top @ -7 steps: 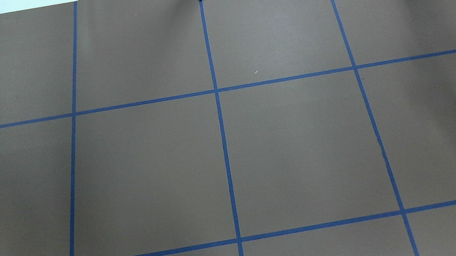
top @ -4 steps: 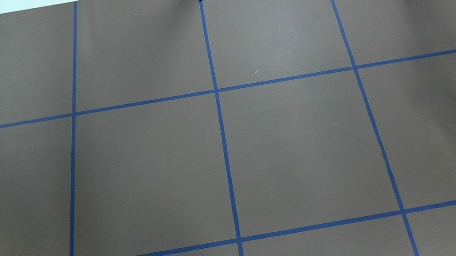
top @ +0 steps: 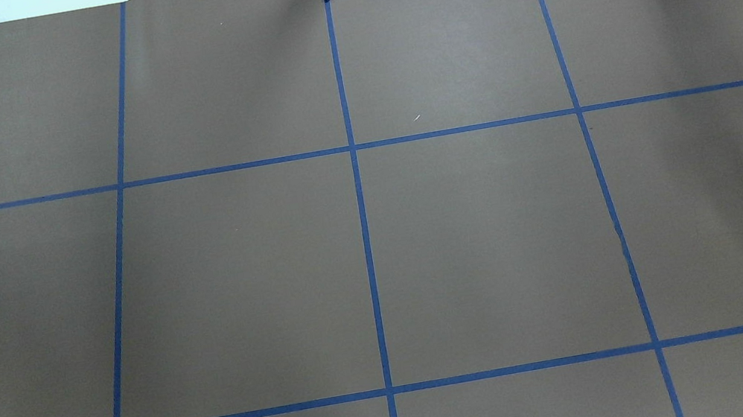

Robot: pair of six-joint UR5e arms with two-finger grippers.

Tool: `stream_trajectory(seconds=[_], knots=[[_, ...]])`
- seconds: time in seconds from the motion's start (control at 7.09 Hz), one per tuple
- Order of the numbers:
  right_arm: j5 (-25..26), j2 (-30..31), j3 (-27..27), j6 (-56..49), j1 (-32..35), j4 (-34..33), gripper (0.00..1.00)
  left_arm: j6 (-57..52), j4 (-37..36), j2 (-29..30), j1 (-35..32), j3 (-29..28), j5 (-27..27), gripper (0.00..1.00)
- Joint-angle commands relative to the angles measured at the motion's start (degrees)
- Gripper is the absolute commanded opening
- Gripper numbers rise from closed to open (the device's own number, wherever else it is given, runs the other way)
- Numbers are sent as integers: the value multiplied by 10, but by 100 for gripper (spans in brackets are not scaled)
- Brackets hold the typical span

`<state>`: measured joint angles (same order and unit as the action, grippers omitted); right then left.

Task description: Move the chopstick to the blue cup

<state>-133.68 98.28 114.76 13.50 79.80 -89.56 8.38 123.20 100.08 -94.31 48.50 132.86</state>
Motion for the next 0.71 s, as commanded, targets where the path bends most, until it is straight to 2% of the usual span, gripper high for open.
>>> stream_trajectory(seconds=[0.0,0.14,0.28,0.42,0.56], knots=[[0,1,1,0,0,0,100,33,-4,-1,1,15,53,0],[-2,1,2,0,0,0,100,49,-8,-1,1,32,82,0],[-2,1,5,0,0,0,100,68,-61,-4,1,83,148,0],[-3,3,6,0,0,0,100,67,-165,-1,-1,159,192,0],[-8,4,8,0,0,0,100,90,-233,-7,-1,254,207,0]])
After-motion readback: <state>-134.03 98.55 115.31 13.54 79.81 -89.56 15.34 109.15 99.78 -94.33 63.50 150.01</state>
